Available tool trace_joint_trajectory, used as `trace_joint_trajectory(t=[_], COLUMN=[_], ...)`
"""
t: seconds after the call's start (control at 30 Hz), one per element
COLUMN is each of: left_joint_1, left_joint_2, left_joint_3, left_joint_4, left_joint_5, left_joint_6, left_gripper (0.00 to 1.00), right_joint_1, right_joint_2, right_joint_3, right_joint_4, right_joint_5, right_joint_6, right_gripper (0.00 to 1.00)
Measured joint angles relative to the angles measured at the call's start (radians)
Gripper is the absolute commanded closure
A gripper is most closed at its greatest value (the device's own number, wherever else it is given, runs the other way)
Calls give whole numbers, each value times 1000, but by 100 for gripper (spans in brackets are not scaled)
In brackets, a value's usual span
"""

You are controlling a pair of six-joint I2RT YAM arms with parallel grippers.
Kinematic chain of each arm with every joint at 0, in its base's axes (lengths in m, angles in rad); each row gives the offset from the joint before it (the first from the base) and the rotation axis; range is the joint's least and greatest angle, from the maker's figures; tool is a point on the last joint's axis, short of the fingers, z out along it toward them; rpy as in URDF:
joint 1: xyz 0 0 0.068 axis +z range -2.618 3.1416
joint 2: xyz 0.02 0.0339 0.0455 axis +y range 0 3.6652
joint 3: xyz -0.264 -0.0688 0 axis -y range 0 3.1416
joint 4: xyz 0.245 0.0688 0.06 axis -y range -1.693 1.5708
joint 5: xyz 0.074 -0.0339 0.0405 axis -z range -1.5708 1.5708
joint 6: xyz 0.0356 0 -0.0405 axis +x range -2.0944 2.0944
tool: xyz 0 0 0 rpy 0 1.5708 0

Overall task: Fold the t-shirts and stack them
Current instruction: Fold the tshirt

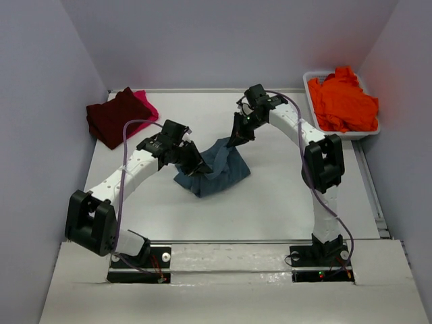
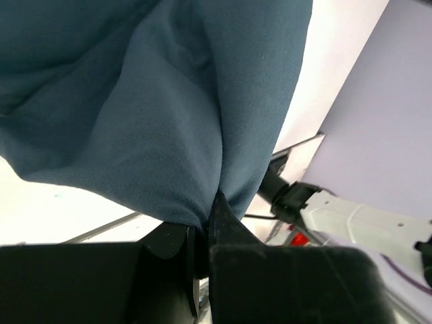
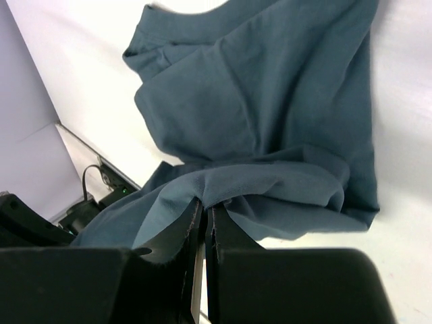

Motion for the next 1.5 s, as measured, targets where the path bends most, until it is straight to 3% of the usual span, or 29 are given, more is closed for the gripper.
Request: trace_joint_trajectory(t=[0.5,1.27,1.33,1.4,1.47,1.5], left_joint_1=[139,264,268,272,275,277], left_joint_2=[216,377,386,398,413,424], left_joint_3=[-22,96,97,105,123,137], left_joint_4=[128,114,114,111,108,109], left_joint_5=[43,-64,-68,-76,-87,-94], left_joint_6=[-7,120,123,127,130,135], left_gripper=[94,94,87,67,52,34], right_joint_1=[-5,-5,-5,-5,-5,-5], right_joint_2=[147,238,256,272,284,292], right_joint_3=[106,185,193,199,211,222], right_joint_4=[39,99,105,113,117,117], right_joint_5=[1,-18,-22,-23,-22,-22], right_joint_6=[13,14,14,14,16,13], right_gripper=[93,93,93,84,67,54])
